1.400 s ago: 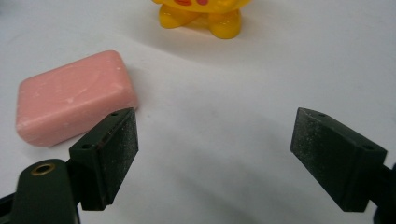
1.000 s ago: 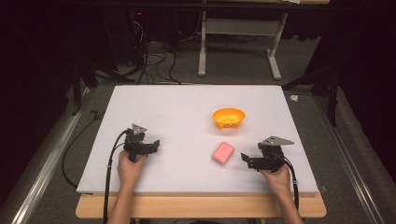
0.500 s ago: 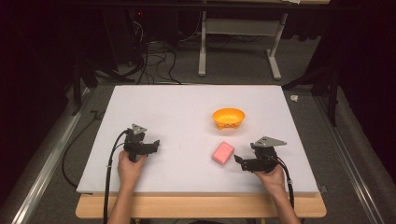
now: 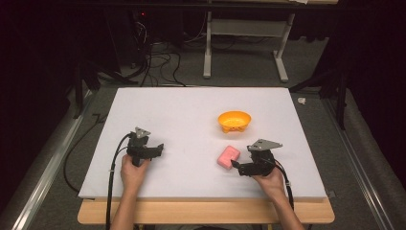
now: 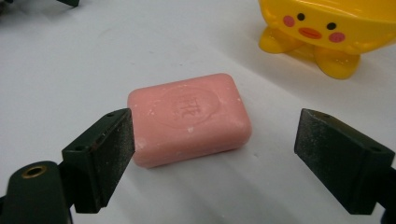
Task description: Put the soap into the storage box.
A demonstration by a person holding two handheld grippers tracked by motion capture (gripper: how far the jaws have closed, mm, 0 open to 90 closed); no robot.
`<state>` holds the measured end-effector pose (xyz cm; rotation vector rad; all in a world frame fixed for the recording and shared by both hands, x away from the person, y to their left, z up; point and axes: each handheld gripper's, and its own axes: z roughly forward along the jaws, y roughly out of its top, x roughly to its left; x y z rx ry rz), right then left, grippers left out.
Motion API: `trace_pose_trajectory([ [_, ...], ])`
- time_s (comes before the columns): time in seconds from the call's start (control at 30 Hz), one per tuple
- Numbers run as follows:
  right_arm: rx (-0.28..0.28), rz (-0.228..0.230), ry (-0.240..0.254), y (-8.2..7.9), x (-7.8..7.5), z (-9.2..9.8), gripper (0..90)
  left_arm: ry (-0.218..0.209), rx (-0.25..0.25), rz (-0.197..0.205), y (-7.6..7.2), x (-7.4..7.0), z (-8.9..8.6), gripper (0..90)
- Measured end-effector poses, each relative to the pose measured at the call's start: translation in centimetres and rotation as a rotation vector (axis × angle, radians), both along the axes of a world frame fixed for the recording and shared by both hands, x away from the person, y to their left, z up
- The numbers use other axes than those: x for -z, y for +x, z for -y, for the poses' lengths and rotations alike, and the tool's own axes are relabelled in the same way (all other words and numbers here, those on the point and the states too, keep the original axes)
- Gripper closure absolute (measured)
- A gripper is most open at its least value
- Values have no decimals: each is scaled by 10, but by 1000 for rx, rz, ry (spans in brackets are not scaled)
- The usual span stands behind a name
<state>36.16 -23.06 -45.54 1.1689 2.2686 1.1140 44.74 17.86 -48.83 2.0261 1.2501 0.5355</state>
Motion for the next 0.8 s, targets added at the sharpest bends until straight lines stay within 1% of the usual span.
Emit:
trace_pose_trajectory([
  [0.2,-20,0,-11,3,0,-8,125,0,0,0,0,0,0,197],
  [0.3,-31,2,-5,5,0,-12,122,0,0,0,0,0,0,196],
  [0.33,-49,10,-6,6,0,-15,120,0,0,0,0,0,0,197],
  [0.47,-64,24,-20,7,-1,-19,120,0,0,0,0,0,0,196],
  [0.53,-73,19,-21,9,-1,-22,120,0,0,0,0,0,0,196],
  [0.6,-79,18,-22,13,-2,-25,118,0,0,0,0,0,0,196],
  [0.67,-78,18,-21,13,-2,-26,118,1,0,0,0,0,0,196],
  [0.73,-78,34,-22,15,-2,-27,118,0,0,0,0,0,0,196],
  [0.77,-78,32,-18,17,-1,-28,118,0,0,0,0,0,0,196],
  [0.8,-76,25,-23,20,1,-28,117,-2,-2,1,0,0,0,196],
])
